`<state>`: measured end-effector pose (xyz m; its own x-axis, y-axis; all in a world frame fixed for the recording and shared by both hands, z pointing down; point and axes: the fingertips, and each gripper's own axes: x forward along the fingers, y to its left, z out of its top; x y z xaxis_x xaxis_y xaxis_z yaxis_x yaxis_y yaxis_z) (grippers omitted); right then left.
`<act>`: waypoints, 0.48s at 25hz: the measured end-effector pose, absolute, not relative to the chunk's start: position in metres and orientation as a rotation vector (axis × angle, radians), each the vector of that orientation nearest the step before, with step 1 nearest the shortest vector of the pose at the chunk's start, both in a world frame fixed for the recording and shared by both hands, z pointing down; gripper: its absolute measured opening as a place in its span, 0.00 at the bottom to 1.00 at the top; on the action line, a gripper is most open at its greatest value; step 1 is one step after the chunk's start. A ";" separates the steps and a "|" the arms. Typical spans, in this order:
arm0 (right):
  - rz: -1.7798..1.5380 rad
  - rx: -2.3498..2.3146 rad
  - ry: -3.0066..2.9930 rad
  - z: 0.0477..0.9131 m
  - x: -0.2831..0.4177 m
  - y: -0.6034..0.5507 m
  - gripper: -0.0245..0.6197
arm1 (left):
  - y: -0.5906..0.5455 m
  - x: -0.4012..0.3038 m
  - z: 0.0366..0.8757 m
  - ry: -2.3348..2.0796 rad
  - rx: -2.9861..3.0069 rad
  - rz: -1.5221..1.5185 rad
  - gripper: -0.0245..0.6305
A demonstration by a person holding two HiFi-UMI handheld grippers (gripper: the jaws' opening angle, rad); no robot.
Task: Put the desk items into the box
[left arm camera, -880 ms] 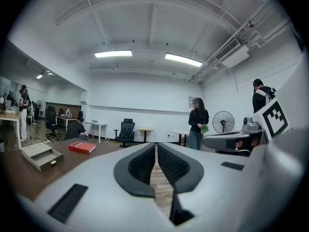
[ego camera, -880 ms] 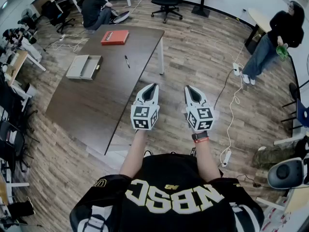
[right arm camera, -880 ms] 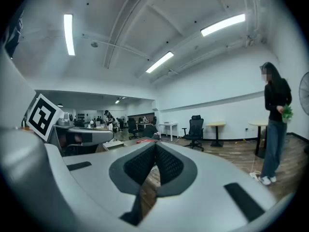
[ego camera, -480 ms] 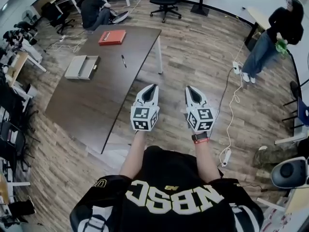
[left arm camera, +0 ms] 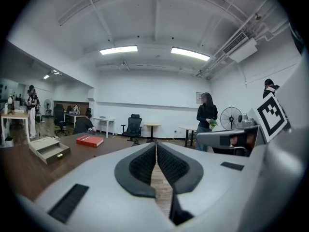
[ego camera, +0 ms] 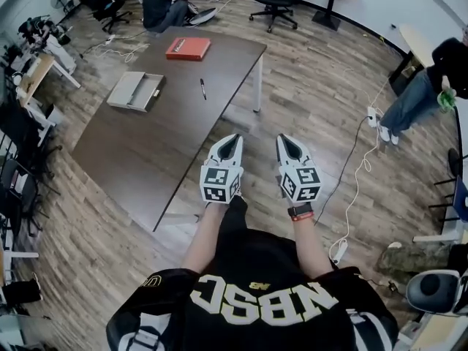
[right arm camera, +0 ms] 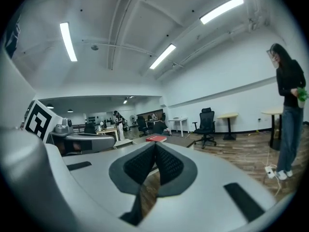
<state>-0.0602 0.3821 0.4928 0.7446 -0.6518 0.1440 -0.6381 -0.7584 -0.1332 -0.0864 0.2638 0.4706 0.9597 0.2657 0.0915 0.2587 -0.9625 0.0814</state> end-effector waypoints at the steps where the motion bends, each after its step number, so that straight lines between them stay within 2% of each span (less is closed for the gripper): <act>1: -0.283 -2.859 1.077 0.494 -0.052 0.372 0.05 | 0.254 -0.077 0.472 0.392 3.038 0.156 0.07; 12: -0.322 -2.801 1.286 0.478 0.061 0.256 0.05 | 0.153 0.040 0.454 0.230 3.017 0.099 0.06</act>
